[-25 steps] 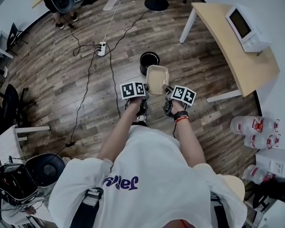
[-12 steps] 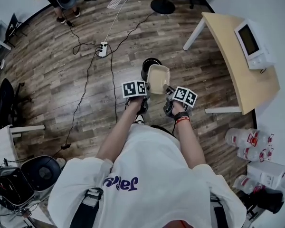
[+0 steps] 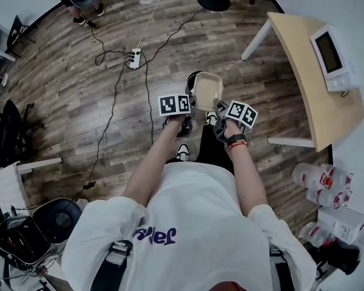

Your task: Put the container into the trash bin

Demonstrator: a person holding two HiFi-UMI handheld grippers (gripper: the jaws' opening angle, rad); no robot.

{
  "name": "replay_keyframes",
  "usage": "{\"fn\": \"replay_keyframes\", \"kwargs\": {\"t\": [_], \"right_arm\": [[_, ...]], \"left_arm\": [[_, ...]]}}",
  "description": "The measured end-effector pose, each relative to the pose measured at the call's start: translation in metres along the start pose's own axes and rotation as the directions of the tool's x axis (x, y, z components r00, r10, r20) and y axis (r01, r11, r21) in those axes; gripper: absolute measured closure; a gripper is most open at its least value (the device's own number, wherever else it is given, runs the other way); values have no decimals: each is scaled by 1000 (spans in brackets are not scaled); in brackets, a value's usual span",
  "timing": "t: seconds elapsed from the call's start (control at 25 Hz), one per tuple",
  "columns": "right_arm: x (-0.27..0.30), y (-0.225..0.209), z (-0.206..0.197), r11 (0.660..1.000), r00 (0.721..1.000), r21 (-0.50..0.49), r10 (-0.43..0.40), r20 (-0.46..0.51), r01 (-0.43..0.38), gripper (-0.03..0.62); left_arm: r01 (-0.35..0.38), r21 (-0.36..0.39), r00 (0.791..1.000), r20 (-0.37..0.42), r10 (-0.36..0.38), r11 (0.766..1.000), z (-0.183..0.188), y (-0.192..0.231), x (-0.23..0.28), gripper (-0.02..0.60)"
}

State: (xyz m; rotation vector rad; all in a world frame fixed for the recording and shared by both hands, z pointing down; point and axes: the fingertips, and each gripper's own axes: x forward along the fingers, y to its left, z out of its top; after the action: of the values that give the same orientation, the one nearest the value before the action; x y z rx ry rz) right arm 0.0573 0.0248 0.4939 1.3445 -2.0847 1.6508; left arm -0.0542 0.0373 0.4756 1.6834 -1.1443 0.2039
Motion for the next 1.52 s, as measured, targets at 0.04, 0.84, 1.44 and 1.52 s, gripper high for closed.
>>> {"fn": "replay_keyframes", "kwargs": {"t": [0.04,0.84,1.44,1.52], "right_arm": [[7,-2,6,1000,1000,-7,-1,-7,1,480],[149,-62,101,997,984,-43,-68,-167,61,479],[231,-115,121,998,956,-34,-65,-285,58,479],[240,-125,120,998,951,-22,-65,-301,62,479]], "left_arm": [[6,-5,1000,3,-6,1000,4,3,7,531],[-92,-126,995,-57,85,988,86,66,150,531],[-156,-200,984,-114,135,967,95,120,231,531],[-164,-203,982,-130,139,965,92,127,242,531]]}}
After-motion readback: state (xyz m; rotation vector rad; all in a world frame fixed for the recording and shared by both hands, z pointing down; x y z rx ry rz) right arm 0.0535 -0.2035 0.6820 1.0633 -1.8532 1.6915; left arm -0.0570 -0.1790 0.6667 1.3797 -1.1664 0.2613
